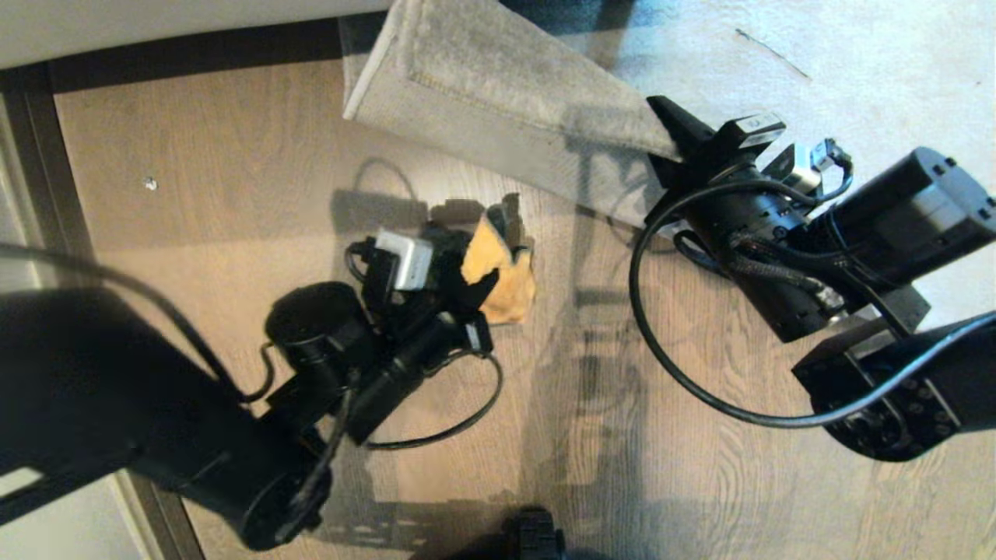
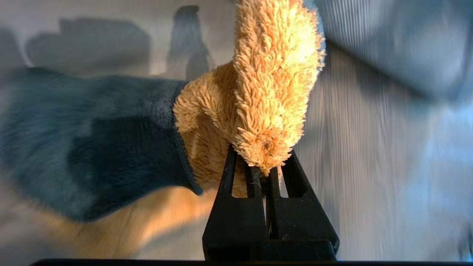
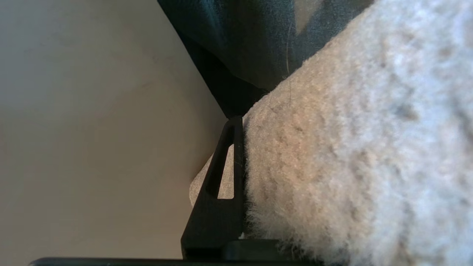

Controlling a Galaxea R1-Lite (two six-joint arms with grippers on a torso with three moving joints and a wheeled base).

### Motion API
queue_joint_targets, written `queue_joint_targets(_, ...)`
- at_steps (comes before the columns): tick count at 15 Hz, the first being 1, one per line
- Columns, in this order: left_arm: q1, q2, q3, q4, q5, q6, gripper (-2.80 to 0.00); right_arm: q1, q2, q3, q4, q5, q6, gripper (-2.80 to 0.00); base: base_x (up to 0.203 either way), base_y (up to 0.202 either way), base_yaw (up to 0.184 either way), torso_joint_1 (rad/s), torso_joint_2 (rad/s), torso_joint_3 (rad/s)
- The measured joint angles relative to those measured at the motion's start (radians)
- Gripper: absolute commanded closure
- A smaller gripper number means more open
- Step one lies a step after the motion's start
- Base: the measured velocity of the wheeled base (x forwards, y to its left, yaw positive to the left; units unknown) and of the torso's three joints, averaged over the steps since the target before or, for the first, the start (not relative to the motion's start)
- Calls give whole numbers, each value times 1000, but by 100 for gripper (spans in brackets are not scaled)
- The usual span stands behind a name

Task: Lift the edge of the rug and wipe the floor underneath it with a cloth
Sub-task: Wipe the floor under the carpet with a rag

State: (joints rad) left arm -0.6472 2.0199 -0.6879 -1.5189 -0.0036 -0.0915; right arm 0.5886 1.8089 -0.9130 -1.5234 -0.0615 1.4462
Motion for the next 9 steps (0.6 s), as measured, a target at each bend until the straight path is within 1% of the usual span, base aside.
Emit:
queue_joint_targets(2, -36, 114, -163, -2, 74, -17, 0, 0, 4, -3, 0, -1, 0, 0, 0, 0, 0, 0, 0, 0)
queue_joint_targets(4, -54, 204, -266, -3, 145, -28, 0, -1, 7, -5, 1, -1, 0, 0, 0, 0, 0, 0, 0, 0)
queue_joint_targets(5, -54, 241, -305, -3, 167, -31, 0, -1, 8, -5, 1, -1, -1, 0, 0, 0, 0, 0, 0, 0)
queue_joint_targets(7, -31, 293, -380, -3, 189, -33, 0, -1, 9, -6, 1, -3, -3, 0, 0, 0, 0, 0, 0, 0)
queue_joint_targets(9, 20, 324, -428, -7, 190, -32, 0, -1, 9, -6, 1, -3, -17, 0, 0, 0, 0, 0, 0, 0)
